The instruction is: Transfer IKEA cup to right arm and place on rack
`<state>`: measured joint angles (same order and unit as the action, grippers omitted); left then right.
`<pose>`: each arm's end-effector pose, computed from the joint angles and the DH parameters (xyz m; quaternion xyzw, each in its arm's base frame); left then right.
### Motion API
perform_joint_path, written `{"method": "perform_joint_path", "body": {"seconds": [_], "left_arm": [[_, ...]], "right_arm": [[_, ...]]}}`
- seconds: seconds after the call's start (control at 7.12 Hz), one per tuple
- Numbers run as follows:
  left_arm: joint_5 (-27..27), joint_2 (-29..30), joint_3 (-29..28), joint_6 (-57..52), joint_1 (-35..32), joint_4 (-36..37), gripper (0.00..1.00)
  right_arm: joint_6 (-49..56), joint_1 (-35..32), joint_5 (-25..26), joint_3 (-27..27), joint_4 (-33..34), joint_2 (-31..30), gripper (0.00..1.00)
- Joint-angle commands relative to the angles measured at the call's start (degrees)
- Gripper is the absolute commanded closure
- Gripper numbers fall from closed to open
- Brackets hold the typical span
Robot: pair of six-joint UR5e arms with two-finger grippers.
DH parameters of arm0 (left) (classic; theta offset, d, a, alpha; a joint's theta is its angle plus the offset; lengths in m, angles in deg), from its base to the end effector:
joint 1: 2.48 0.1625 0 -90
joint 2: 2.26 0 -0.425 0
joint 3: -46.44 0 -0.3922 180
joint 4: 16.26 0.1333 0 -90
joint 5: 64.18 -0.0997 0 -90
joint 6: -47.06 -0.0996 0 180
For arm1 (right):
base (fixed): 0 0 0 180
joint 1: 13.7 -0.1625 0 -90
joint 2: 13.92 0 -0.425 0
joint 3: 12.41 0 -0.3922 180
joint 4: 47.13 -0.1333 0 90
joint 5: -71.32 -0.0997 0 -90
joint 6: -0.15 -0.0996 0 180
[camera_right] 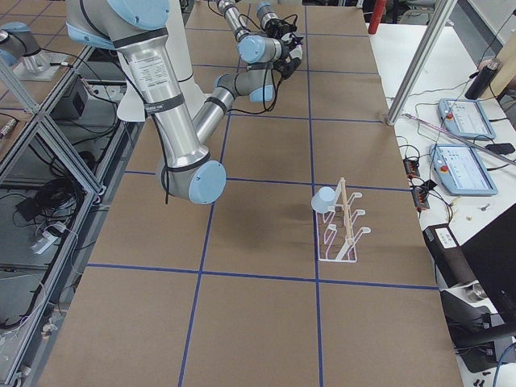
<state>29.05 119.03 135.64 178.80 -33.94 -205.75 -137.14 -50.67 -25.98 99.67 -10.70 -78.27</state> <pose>0.4203 -0.4068 0.1864 -0.0930 0.9012 -0.2315 0.3545 -0.3470 -0.4122 0.1383 -0.1096 -0.7650 0.3880 0.5023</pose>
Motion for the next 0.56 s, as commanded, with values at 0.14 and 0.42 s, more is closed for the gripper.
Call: {"method": "perform_joint_path", "body": {"seconds": [0.14,0.42], "left_arm": [[-0.1,0.4,0.2,-0.1,1.2,0.3,1.0],[-0.1,0.7,0.2,-0.1,1.2,0.3,1.0]], "right_arm": [[0.0,0.0,0.0,-0.9,0.0,0.6,0.0],[-0.5,0.0,0.0,-0.9,-0.1,0.7,0.32]]}}
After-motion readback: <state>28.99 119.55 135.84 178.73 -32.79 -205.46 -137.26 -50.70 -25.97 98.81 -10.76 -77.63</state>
